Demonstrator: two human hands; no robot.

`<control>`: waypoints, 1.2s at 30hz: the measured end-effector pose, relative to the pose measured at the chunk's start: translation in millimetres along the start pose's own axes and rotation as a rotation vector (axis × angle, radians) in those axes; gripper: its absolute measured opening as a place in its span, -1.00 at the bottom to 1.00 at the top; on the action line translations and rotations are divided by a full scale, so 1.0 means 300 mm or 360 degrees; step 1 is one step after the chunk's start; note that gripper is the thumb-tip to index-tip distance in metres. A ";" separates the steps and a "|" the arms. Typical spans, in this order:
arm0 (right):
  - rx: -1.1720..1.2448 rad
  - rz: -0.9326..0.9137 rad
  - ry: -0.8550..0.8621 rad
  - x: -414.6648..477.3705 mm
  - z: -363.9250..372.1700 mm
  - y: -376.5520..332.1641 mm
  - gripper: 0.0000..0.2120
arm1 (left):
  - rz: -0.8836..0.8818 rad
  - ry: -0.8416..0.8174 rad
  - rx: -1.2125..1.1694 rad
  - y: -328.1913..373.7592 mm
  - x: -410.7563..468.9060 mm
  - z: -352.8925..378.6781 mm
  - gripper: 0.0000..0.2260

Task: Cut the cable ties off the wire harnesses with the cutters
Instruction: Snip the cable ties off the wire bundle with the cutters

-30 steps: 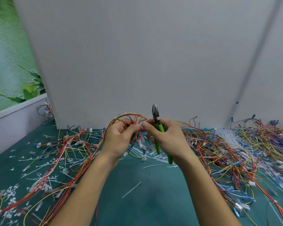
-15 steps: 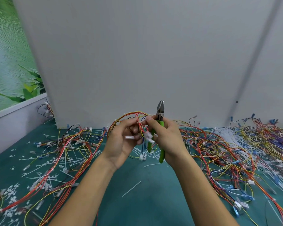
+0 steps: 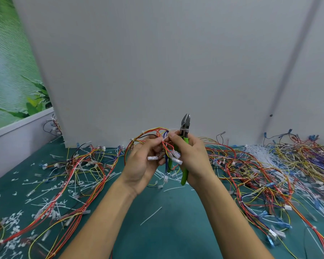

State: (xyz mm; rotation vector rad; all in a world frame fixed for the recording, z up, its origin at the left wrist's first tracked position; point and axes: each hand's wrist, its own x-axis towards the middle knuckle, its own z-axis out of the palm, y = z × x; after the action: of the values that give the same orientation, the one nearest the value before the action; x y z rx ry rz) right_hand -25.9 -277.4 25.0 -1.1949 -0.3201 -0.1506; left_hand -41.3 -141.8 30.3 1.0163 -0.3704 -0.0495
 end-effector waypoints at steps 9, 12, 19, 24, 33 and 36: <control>0.0094 0.0228 0.0105 0.010 -0.011 -0.015 -0.85 | 0.0136 0.0148 0.0440 0.026 0.002 -0.018 -0.64; 0.0675 0.0428 0.0298 0.031 -0.039 -0.029 -0.76 | 0.0122 0.0382 0.0456 0.028 0.013 -0.037 -0.65; 0.1548 0.0548 0.0583 0.033 -0.130 -0.062 -0.64 | 0.0094 0.0441 0.0396 0.050 0.024 -0.077 -0.89; 0.1426 0.0645 0.0213 0.026 -0.092 -0.067 -0.74 | 0.0101 0.0346 0.0365 0.047 0.024 -0.074 -0.88; -0.0896 0.0493 -0.0108 -0.013 -0.063 -0.095 -0.77 | 0.0259 0.0496 0.0459 0.048 0.038 -0.094 -0.83; -0.1474 0.0104 -0.0322 -0.032 -0.068 -0.119 -0.77 | 0.0349 0.0539 0.0564 0.047 0.040 -0.109 -0.87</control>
State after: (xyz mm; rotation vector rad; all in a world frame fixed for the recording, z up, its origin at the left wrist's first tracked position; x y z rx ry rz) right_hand -41.6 -309.7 47.0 -2.1444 -0.4016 -0.1218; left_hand -21.2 -110.0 30.2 1.3024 -0.1802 0.3941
